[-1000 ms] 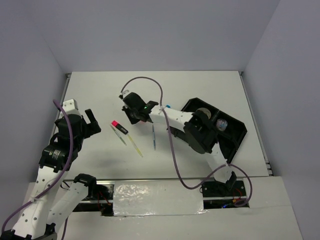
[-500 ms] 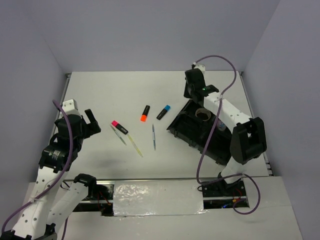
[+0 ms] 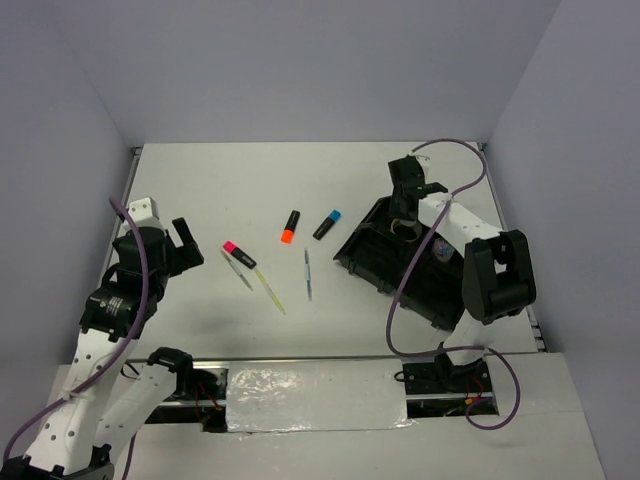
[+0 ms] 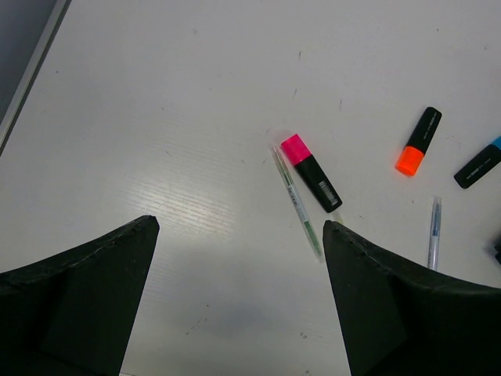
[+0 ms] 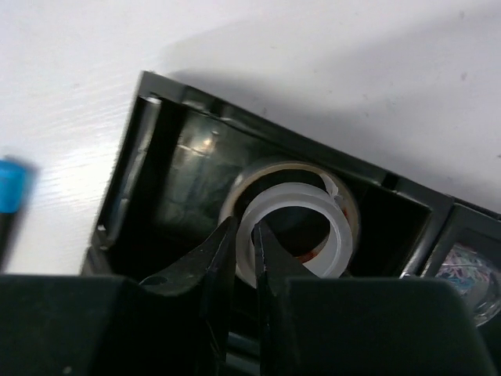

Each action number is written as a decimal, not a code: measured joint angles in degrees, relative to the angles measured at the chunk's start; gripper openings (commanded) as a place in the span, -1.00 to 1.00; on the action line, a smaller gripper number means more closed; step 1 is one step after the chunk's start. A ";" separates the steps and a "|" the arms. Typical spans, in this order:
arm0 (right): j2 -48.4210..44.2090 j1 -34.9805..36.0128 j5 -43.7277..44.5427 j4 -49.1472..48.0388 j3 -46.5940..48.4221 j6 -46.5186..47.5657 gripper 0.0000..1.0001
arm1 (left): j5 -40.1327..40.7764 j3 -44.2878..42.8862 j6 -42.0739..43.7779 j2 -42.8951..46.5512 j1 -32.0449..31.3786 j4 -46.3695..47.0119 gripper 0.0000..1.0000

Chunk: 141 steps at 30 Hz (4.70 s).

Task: Sort the stationery into containers
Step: Place the stationery in the storage box, then pick up the pen from the center of the board, then place the pen in the storage box.

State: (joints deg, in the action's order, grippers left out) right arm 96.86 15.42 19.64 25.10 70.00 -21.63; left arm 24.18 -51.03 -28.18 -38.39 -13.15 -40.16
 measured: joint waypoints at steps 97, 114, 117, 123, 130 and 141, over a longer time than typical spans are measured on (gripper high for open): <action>-28.57 9.35 -1.70 5.27 -14.84 1.53 -0.57 | -1.27 0.00 1.18 0.59 0.33 0.81 0.99; -53.11 1.79 0.11 11.23 -34.80 -11.63 -0.44 | -1.49 0.00 1.18 -0.57 -0.15 0.79 0.99; -52.33 1.79 0.68 11.32 -34.80 -12.09 -0.44 | -1.42 0.00 1.16 -0.46 -0.42 0.79 0.99; -50.56 1.79 2.36 11.91 -34.80 -13.99 -0.42 | -1.33 0.00 1.16 -0.37 -0.76 0.79 0.99; -60.30 1.77 6.62 10.75 -40.59 -24.81 -0.42 | -1.31 0.02 1.16 -0.35 -0.83 0.76 0.99; -69.00 1.66 14.49 10.86 -47.28 -46.21 -0.31 | -1.11 0.02 1.14 0.39 -1.88 0.76 0.99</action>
State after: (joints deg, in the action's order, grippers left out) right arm 27.86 17.08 34.13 35.97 22.72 -67.83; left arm 23.07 -51.00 -27.05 -38.00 -15.03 -39.40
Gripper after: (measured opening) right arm 0.393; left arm 0.994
